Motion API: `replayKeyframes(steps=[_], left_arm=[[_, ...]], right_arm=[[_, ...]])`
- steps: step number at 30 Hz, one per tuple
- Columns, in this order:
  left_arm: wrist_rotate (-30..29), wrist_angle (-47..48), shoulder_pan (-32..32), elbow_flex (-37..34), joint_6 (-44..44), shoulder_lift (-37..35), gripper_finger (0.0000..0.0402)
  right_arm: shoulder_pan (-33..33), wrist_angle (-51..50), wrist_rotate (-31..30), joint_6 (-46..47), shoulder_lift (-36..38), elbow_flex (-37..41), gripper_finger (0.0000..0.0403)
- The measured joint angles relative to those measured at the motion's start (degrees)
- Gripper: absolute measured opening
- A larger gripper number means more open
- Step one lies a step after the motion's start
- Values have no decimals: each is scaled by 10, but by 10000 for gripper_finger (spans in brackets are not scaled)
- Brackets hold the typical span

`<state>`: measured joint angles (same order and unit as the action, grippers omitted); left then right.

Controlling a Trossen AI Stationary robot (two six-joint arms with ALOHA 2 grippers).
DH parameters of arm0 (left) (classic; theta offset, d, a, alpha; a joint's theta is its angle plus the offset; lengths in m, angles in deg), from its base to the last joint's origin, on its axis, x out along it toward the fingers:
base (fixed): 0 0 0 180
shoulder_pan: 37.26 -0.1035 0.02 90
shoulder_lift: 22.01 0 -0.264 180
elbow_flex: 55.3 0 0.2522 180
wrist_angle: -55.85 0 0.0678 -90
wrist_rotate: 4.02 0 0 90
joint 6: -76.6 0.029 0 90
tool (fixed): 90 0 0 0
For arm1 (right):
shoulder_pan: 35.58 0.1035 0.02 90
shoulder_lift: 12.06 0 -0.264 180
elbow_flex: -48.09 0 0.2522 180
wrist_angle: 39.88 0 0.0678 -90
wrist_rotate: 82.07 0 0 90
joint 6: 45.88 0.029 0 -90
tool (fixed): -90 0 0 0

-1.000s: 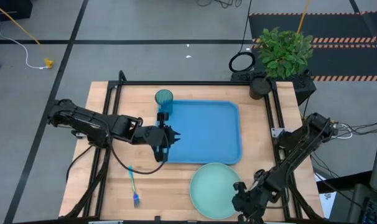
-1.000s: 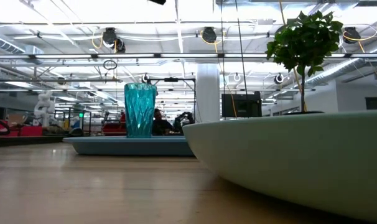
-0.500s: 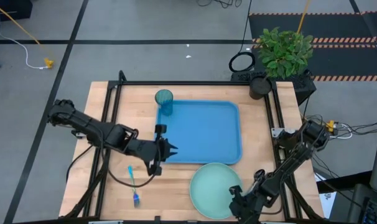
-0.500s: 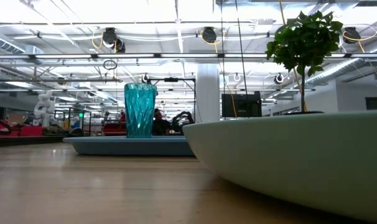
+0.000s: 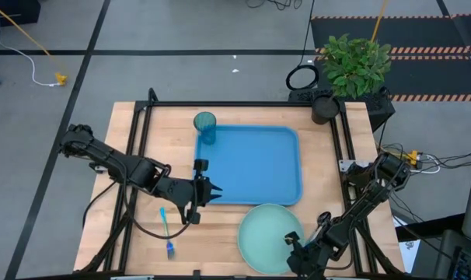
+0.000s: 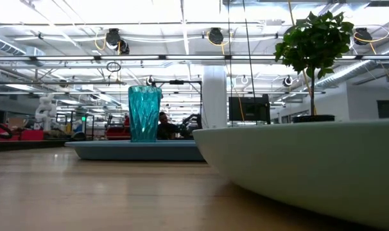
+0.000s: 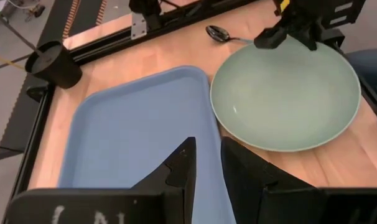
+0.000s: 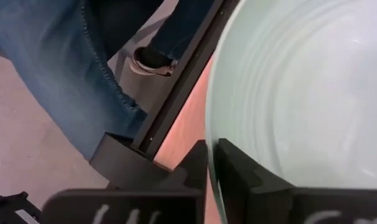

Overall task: Pick and place plate/cup/fork/spoon on tray
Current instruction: Put the light blue plate on the blue serving tray

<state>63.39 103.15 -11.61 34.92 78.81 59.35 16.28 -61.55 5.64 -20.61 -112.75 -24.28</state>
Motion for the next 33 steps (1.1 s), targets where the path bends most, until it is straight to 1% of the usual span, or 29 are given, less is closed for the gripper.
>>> replayKeyframes(steps=[4,9,17,21,26,33], left_arm=[[0,-10,0,0,3,0,79],[0,-10,0,0,3,0,79],[0,-5,1,0,2,0,79],[0,-2,5,0,2,0,79],[-33,17,24,0,5,-8,79],[-36,17,33,1,11,-8,79]], right_arm=[[0,-1,3,4,-1,-7,12],[4,-33,4,-13,-1,-57,3],[8,-221,-43,-27,-1,-193,0],[7,-290,-78,-56,-1,-246,0],[4,-323,-129,-68,-1,-276,0],[-18,-357,-167,-85,-1,-282,0]])
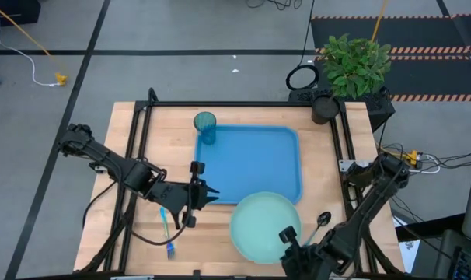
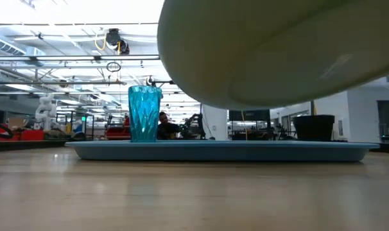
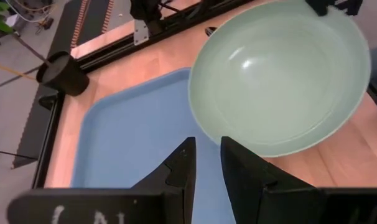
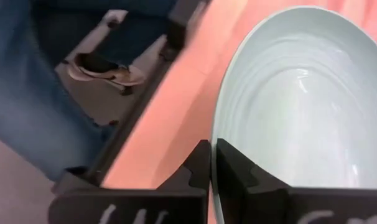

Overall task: Pick and place plate/cup/fork/spoon on tray
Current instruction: Put the light blue plate on the blue serving tray

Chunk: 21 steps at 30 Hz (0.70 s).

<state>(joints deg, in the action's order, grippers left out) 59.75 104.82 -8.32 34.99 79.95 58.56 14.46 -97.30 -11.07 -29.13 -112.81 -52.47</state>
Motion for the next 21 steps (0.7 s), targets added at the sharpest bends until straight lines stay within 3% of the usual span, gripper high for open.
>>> replayKeyframes(steps=[6,21], left_arm=[[0,38,4,0,-22,0,79],[-9,175,31,0,-103,0,79]], right_arm=[[-43,-20,-25,-2,0,0,0],[-225,-34,-35,-154,0,0,0]])
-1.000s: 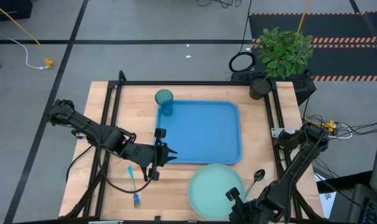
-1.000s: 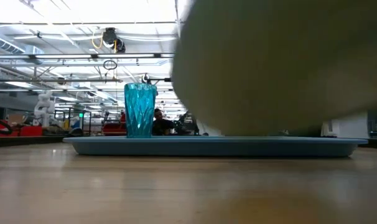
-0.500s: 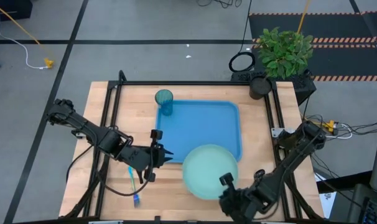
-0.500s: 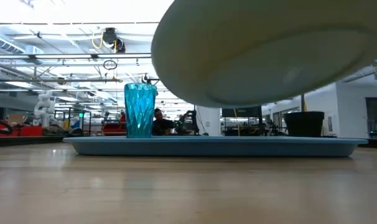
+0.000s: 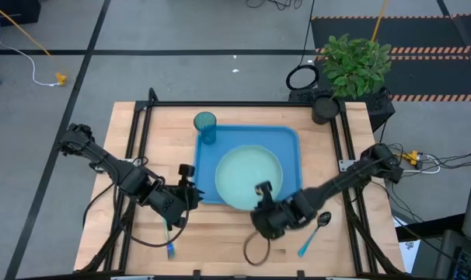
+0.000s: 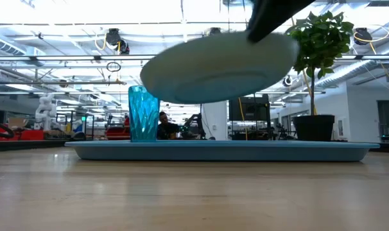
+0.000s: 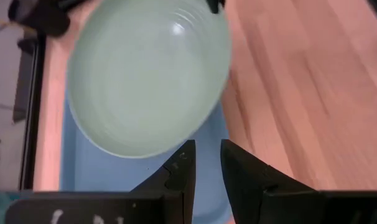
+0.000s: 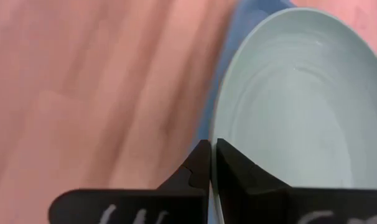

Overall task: Pick and place plate/cup/fork/spoon on tray
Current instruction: Put the light blue plate on the blue serving tray

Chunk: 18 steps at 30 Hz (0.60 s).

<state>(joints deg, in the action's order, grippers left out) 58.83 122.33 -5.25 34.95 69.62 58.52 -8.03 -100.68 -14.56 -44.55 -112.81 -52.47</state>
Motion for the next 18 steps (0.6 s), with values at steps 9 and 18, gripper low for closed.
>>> replayKeyframes(steps=[9,18], left_arm=[[-53,111,-1,0,-138,0,79],[-84,110,3,0,-176,0,79]], right_arm=[[-82,14,2,-21,1,13,0],[-135,146,45,-63,1,95,0]])
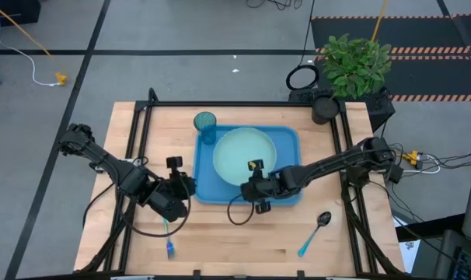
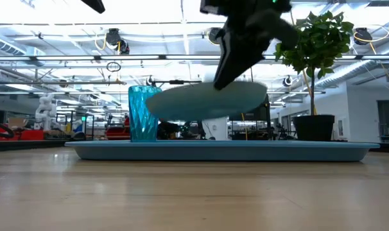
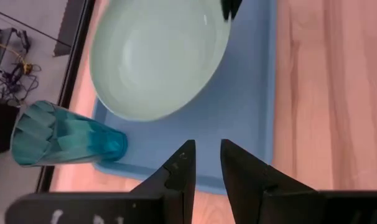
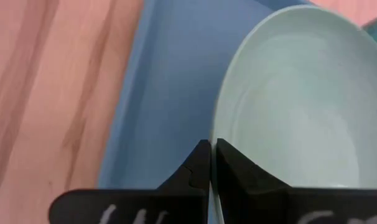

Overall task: Pick and place plate/cup/fork/spoon on tray
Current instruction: Put the light blue plate on the blue serving tray

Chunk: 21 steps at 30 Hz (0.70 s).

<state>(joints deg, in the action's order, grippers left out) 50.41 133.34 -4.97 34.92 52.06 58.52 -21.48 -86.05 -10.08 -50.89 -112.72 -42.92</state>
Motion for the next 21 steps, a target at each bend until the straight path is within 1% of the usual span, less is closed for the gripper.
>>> replayKeyframes(steps=[3,12,17,21], left_arm=[[0,-11,0,0,-1,0,79],[0,-10,1,0,-1,0,79],[-3,-10,1,0,3,0,79],[-5,-11,0,0,8,0,79]], right_arm=[[-13,55,19,-6,0,27,0],[-33,111,20,-4,0,67,0],[-45,157,60,-4,0,97,0],[-50,182,62,-5,0,115,0]])
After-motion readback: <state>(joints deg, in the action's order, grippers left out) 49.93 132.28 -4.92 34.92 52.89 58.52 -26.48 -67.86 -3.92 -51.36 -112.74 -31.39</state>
